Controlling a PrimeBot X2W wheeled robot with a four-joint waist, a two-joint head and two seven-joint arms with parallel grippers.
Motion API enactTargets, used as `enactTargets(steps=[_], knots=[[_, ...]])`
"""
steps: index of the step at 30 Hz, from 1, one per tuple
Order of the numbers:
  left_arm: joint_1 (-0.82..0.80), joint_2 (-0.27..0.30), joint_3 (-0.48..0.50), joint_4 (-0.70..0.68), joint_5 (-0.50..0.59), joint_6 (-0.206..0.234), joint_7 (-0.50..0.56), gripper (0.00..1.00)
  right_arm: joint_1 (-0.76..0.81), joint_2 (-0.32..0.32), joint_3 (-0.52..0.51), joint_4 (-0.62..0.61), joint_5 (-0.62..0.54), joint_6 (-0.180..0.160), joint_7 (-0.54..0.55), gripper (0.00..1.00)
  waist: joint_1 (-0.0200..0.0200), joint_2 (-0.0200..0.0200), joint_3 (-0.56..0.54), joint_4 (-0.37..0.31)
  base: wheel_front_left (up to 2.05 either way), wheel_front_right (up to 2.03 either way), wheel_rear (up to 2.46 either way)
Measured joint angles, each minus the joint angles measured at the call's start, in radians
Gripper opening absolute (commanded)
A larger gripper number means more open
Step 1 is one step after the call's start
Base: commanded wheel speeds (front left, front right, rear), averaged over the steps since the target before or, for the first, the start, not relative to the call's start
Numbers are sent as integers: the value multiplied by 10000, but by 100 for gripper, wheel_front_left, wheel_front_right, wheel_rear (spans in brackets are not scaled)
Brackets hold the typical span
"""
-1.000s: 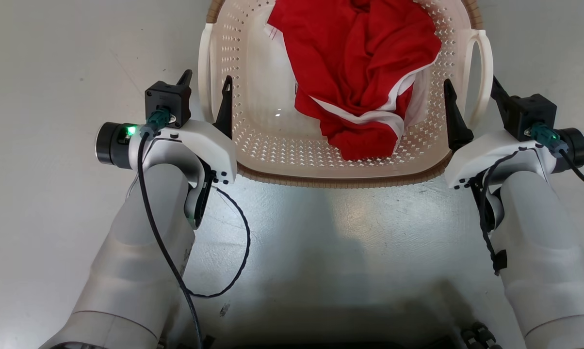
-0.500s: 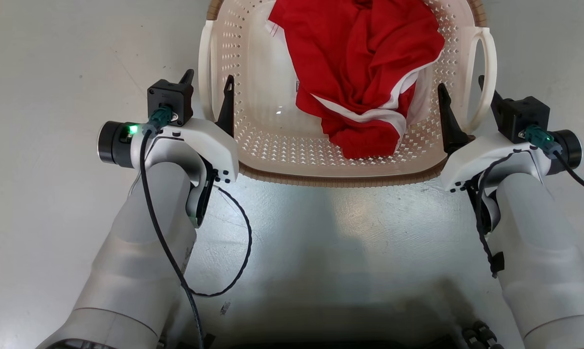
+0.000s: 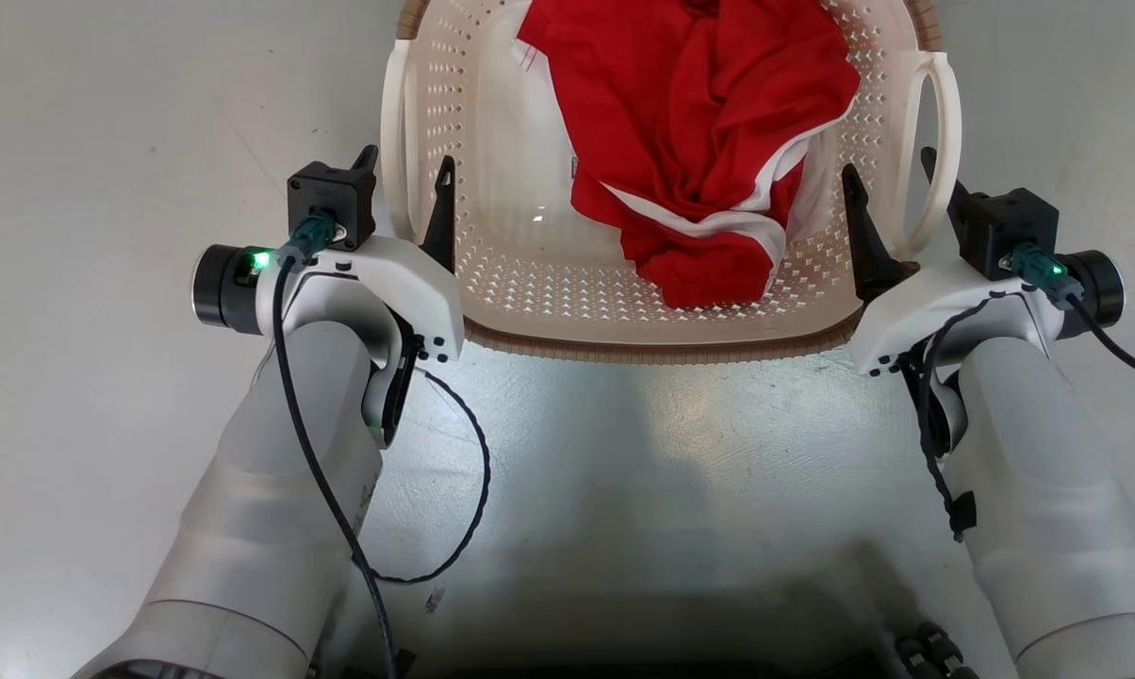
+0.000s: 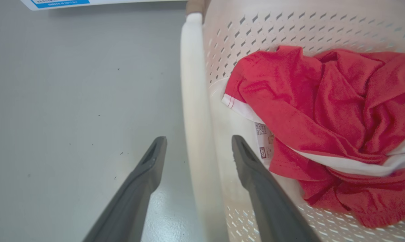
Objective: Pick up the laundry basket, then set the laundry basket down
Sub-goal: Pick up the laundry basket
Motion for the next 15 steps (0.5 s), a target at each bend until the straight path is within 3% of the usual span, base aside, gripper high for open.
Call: enactTargets(steps=[6, 7, 8, 9, 15], knots=[[0, -2, -4, 73, 0, 0, 0, 100, -1, -2, -21, -4, -4, 0, 0, 100, 0, 0, 35, -25, 0, 0, 0], [0, 0, -12, 94, 0, -2, 0, 100, -1, -2, -21, -4, -4, 0, 0, 88, 0, 0, 38, -26, 0, 0, 0], [-1, 0, -36, 128, -2, -8, 0, 40, -1, -2, -21, -4, -4, 0, 0, 24, 0, 0, 38, -27, 0, 0, 0], [-1, 0, -65, 161, -25, -27, 0, 0, -1, -2, -13, -4, -2, 0, 0, 0, 0, 0, 37, -26, 0, 0, 0], [-2, -38, -201, 242, -265, -52, 2, 0, -1, 19, 58, 203, 92, -15, -13, 0, 0, 0, -107, -12, 0, 0, 0]])
